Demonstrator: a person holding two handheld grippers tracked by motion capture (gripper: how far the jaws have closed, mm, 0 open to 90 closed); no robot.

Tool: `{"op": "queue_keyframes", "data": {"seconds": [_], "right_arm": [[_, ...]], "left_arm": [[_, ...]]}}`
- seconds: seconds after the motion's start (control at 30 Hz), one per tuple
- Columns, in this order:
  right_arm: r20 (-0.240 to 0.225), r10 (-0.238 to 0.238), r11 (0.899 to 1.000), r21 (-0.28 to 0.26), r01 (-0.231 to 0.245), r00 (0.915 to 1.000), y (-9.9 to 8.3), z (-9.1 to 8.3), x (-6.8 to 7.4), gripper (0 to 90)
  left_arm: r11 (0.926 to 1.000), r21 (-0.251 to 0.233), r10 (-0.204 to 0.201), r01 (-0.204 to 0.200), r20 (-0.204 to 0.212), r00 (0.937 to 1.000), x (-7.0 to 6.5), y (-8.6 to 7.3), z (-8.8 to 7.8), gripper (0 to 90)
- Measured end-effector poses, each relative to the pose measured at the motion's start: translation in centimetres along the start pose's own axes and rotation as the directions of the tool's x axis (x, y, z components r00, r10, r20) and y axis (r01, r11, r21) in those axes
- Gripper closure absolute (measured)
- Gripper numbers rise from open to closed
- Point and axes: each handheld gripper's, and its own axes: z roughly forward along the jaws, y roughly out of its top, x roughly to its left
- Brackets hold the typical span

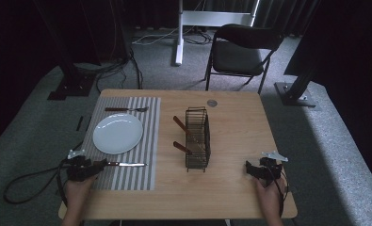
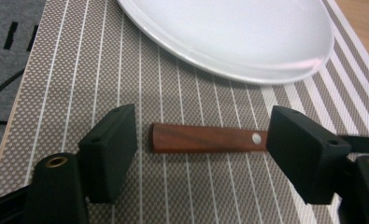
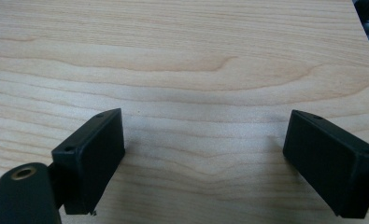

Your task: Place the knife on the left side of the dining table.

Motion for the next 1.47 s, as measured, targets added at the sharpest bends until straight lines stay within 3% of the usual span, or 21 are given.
{"op": "queue_keyframes", "data": {"seconds": [0.07,0.27,0.4,0.47,0.67,0.87,1.07,1.17,1.3,1.47], "right_arm": [[0.000,0.000,1.000,0.000,0.000,1.0000,0.0,0.0,0.0,11.9],[0.000,0.000,1.000,0.000,0.000,1.0000,0.0,0.0,0.0,11.9],[0.000,0.000,1.000,0.000,0.000,1.0000,0.0,0.0,0.0,11.9],[0.000,0.000,1.000,0.000,0.000,1.0000,0.0,0.0,0.0,11.9],[0.000,0.000,1.000,0.000,0.000,1.0000,0.0,0.0,0.0,11.9],[0.000,0.000,1.000,0.000,0.000,1.0000,0.0,0.0,0.0,11.9],[0.000,0.000,1.000,0.000,0.000,1.0000,0.0,0.0,0.0,11.9],[0.000,0.000,1.000,0.000,0.000,1.0000,0.0,0.0,0.0,11.9],[0.000,0.000,1.000,0.000,0.000,1.0000,0.0,0.0,0.0,11.9],[0.000,0.000,1.000,0.000,0.000,1.0000,0.0,0.0,0.0,11.9]], "left_arm": [[0.9996,0.007,0.026,-0.026,-0.002,0.9997,-0.2,-0.3,-0.2,19.1],[0.9963,-0.013,0.084,-0.085,-0.076,0.9936,-0.9,-1.4,-1.3,9.9],[0.9955,-0.012,0.093,-0.094,-0.082,0.9923,-1.3,-2.0,-1.9,9.0],[0.9950,-0.004,0.100,-0.100,-0.085,0.9914,-1.5,-2.3,-2.1,0.0],[0.9908,-0.033,0.125,-0.131,-0.146,0.9814,-1.9,-3.3,-2.9,0.0],[0.9888,-0.013,0.144,-0.149,-0.178,0.9734,-1.7,-3.9,-2.5,0.0],[0.9867,-0.027,0.150,-0.160,-0.227,0.9623,-1.7,-4.2,-2.5,0.0],[0.9867,-0.024,0.151,-0.161,-0.241,0.9588,-1.4,-4.2,-2.4,0.0],[0.9895,-0.025,0.132,-0.142,-0.249,0.9594,-1.1,-4.1,-2.2,0.0],[0.9882,-0.027,0.137,-0.151,-0.276,0.9513,-1.2,-4.0,-2.1,0.0]]}}
